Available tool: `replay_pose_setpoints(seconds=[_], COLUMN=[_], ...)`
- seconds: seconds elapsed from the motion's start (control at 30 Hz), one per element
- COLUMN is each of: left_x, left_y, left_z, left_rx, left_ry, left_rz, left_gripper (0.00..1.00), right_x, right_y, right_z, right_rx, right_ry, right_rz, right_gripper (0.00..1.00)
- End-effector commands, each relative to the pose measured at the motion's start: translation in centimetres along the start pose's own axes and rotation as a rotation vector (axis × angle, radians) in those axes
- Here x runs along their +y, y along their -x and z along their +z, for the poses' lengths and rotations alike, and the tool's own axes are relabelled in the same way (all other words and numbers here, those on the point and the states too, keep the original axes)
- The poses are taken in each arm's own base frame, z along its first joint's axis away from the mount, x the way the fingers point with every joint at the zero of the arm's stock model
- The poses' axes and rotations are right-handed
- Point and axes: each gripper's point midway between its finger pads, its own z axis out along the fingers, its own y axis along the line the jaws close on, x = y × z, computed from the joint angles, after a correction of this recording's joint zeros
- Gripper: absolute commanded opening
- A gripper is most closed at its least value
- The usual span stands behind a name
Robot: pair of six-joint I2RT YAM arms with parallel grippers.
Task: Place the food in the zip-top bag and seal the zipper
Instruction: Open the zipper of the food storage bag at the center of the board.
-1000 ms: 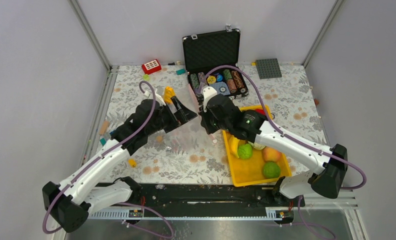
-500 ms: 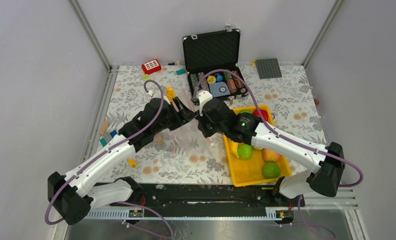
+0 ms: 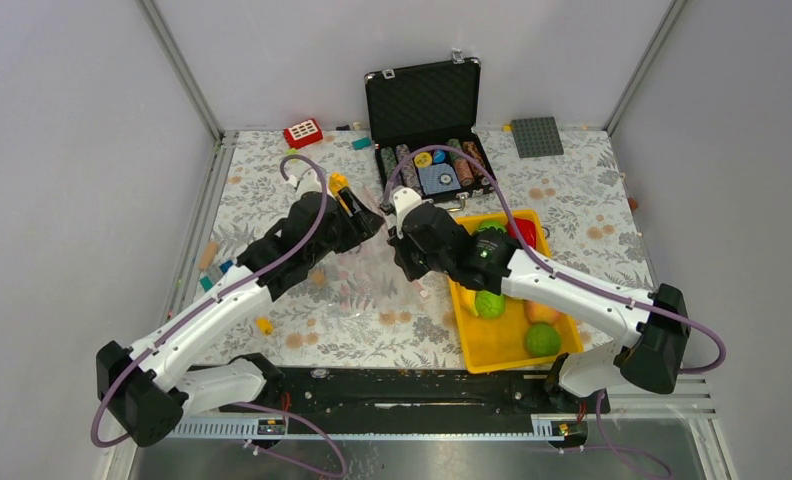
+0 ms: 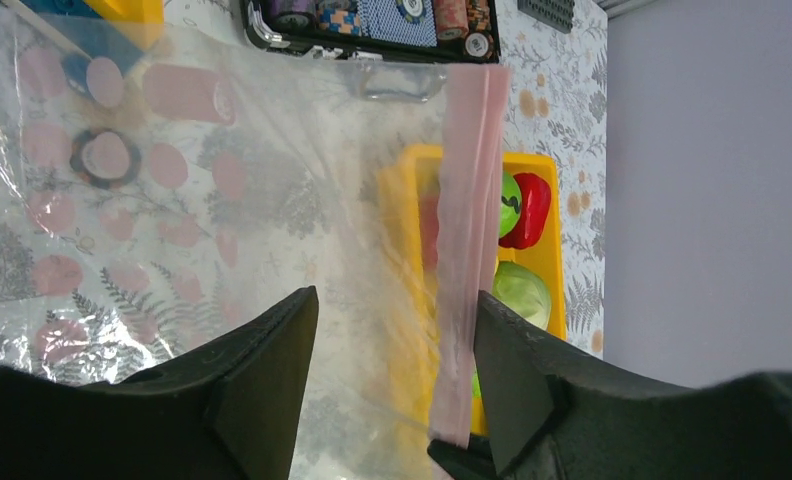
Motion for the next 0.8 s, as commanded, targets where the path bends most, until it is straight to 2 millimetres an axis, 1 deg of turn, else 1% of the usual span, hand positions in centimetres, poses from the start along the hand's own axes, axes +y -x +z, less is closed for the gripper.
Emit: replay_pose_setpoints(seconds=[0.0, 0.17, 0.33, 0.43, 0.5, 0.53, 0.57, 0.6, 0.63, 0.67, 0.77], left_x=[-1.4, -1.3, -0.7, -0.7, -0.8, -0.8, -0.9, -0.9, -0.9, -0.8, -0.7], left_y=[2.0, 1.3, 0.7, 0.2, -0.1, -0.2, -0.2, -0.2, -0.3, -0.3, -0.1], left_z=[0.3, 0.8, 1.3, 1.6, 1.8, 1.9, 1.8, 1.8, 1.7, 1.6, 1.2], left_rx=[-0.056, -0.025, -0.009, 0.011, 0.023, 0.028, 0.030, 0.032, 0.034, 0.030, 0.023], left_ry=[-0.001, 0.007, 0.031, 0.031, 0.030, 0.028, 0.024, 0.024, 0.022, 0.023, 0.015], left_rz=[0.030, 0.046, 0.058, 0.062, 0.065, 0.066, 0.070, 0.076, 0.083, 0.090, 0.117], left_gripper=[0.57, 0.47, 0.45, 0.44, 0.38, 0.31, 0.22, 0.11, 0.00, 0.00, 0.00], right_x=[1.1, 0.8, 1.8, 2.4, 2.4, 2.3, 2.0, 1.6, 1.3, 1.0, 0.3], right_y=[1.9, 2.5, 2.8, 2.5, 2.4, 2.3, 2.2, 2.2, 2.3, 2.2, 2.6], right_z=[-1.2, -1.3, -1.2, -1.1, -1.1, -1.0, -1.0, -1.1, -1.2, -1.4, -2.4], right_rx=[-0.092, -0.120, -0.143, -0.142, -0.138, -0.136, -0.135, -0.140, -0.146, -0.155, -0.214], right_ry=[0.034, 0.014, 0.062, 0.091, 0.096, 0.087, 0.072, 0.049, 0.033, 0.022, -0.001], right_rz=[-0.031, -0.037, -0.061, -0.086, -0.087, -0.083, -0.076, -0.062, -0.055, -0.047, 0.004], right_gripper=[0.00, 0.00, 0.00, 0.00, 0.00, 0.00, 0.02, 0.14, 0.30, 0.44, 0.78])
